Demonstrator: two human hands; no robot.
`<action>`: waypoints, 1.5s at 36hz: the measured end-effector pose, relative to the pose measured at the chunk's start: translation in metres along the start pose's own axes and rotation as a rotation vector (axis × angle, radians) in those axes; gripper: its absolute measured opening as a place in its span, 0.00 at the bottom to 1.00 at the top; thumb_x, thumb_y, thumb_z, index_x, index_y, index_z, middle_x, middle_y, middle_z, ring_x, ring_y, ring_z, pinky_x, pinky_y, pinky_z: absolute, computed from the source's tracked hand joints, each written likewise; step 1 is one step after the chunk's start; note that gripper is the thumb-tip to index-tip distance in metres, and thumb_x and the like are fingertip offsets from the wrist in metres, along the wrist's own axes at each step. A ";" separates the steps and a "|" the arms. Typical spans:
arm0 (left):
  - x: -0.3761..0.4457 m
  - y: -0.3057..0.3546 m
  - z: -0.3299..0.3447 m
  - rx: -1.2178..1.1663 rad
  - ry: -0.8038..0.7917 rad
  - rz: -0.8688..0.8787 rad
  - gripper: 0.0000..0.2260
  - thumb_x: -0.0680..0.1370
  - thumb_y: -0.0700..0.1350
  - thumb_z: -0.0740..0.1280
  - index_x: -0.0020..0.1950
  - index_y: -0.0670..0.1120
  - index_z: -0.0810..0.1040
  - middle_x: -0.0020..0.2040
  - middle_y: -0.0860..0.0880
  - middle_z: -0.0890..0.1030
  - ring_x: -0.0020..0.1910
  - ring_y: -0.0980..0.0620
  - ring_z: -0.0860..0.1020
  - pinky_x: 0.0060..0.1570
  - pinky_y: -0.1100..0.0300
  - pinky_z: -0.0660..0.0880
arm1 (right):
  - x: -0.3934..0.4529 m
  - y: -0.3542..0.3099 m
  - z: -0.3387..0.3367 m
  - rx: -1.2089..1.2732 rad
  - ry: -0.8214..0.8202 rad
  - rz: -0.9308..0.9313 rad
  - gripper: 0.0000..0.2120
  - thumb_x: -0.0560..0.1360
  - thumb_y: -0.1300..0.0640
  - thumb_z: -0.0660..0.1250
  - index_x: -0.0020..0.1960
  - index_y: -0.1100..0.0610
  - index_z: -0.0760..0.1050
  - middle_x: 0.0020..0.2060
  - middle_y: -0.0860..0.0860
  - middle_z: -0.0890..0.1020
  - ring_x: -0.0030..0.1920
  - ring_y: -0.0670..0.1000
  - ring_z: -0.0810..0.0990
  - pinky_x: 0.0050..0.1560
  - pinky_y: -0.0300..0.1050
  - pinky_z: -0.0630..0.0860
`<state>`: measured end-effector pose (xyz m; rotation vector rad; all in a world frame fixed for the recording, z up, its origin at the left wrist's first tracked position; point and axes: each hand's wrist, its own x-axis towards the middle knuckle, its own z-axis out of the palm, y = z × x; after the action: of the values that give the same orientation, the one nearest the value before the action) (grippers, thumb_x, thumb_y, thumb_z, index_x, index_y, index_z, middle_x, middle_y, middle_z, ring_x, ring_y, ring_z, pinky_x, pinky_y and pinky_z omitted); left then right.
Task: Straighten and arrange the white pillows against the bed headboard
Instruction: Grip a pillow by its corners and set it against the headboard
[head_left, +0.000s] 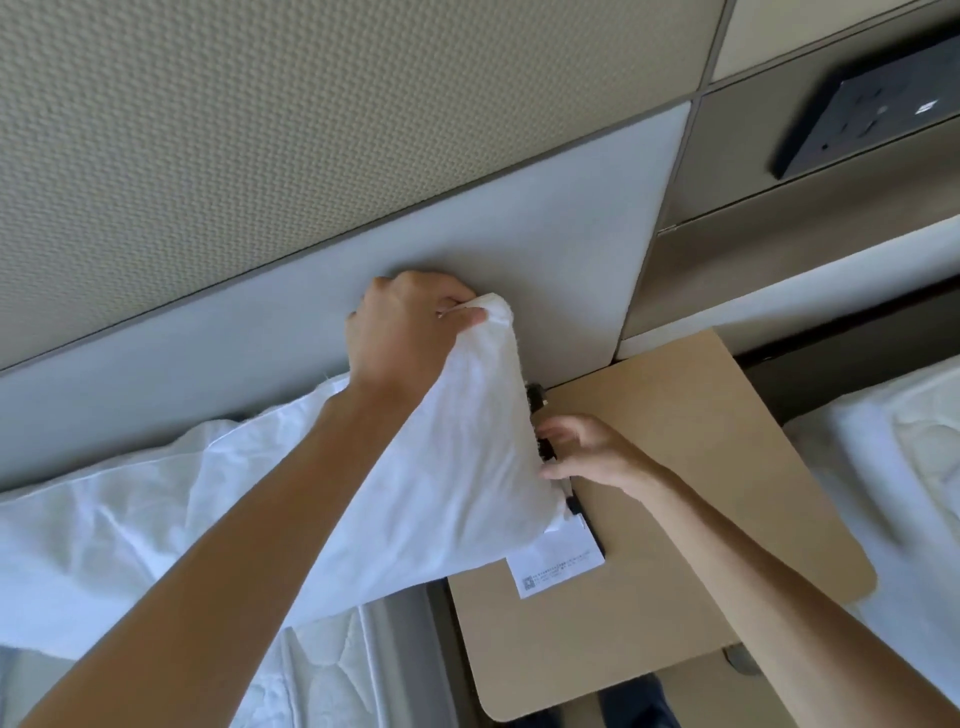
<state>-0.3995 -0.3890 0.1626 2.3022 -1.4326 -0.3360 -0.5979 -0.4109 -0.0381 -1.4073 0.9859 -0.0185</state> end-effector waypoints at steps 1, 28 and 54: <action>0.000 -0.001 -0.002 -0.083 -0.037 0.012 0.05 0.72 0.54 0.72 0.45 0.55 0.85 0.42 0.58 0.85 0.45 0.58 0.82 0.50 0.55 0.79 | -0.006 -0.019 -0.005 0.047 -0.021 -0.041 0.26 0.66 0.60 0.78 0.62 0.48 0.78 0.56 0.41 0.82 0.60 0.41 0.78 0.60 0.38 0.74; -0.050 -0.153 -0.063 0.085 0.083 0.093 0.01 0.73 0.35 0.71 0.42 0.38 0.81 0.41 0.43 0.80 0.40 0.45 0.77 0.41 0.64 0.67 | -0.026 -0.171 -0.008 -0.148 0.623 -0.391 0.04 0.74 0.58 0.71 0.41 0.51 0.80 0.35 0.40 0.81 0.37 0.37 0.77 0.38 0.29 0.70; -0.077 -0.239 -0.088 0.074 0.253 0.093 0.02 0.74 0.39 0.71 0.42 0.42 0.80 0.41 0.48 0.79 0.38 0.44 0.78 0.37 0.47 0.78 | -0.033 -0.181 0.007 -0.223 0.740 -0.348 0.06 0.73 0.57 0.72 0.49 0.55 0.82 0.36 0.43 0.80 0.34 0.35 0.76 0.45 0.37 0.74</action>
<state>-0.2068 -0.2078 0.1304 2.2313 -1.4371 0.0356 -0.5189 -0.4294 0.1270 -1.8113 1.3507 -0.7524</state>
